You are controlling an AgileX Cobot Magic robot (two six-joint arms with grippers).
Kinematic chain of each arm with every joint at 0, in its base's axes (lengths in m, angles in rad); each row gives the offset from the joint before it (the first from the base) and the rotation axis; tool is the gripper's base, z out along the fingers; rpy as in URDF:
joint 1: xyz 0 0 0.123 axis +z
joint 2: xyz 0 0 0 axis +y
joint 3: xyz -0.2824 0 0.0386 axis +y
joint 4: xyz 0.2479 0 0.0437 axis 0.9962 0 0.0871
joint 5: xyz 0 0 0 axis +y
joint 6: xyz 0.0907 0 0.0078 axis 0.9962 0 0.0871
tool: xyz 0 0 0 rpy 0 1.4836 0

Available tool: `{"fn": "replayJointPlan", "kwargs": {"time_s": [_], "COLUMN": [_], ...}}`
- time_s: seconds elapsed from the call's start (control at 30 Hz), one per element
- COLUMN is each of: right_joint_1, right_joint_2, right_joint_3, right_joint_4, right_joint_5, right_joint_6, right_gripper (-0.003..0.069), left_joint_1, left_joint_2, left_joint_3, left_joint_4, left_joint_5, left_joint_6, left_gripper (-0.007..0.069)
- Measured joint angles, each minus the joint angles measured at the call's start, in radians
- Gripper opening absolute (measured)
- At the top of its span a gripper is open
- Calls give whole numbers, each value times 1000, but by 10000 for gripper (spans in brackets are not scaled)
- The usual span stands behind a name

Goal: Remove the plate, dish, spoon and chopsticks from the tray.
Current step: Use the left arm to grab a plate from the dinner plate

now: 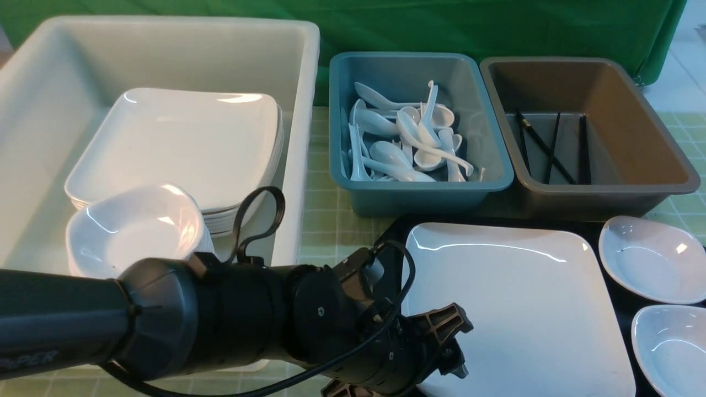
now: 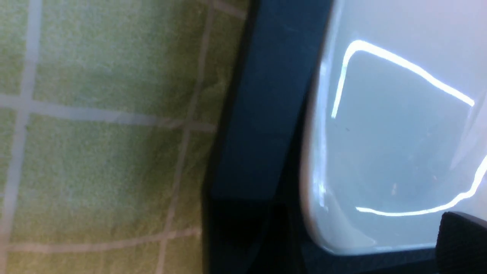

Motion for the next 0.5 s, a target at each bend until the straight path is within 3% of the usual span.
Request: {"fn": "replayJointPlan", "kwargs": {"time_s": [0.5], "right_joint_1": [0], "right_joint_2": [1], "right_joint_3": [0], "right_joint_4": [0], "right_joint_5": [2], "right_joint_6": [0], "right_gripper": [103], "left_joint_1": [-10], "left_joint_2": [58], "left_joint_3": [-12], "left_joint_4": [-90], "left_joint_5": [-107], "left_joint_6": [-4], "left_gripper": [474]}}
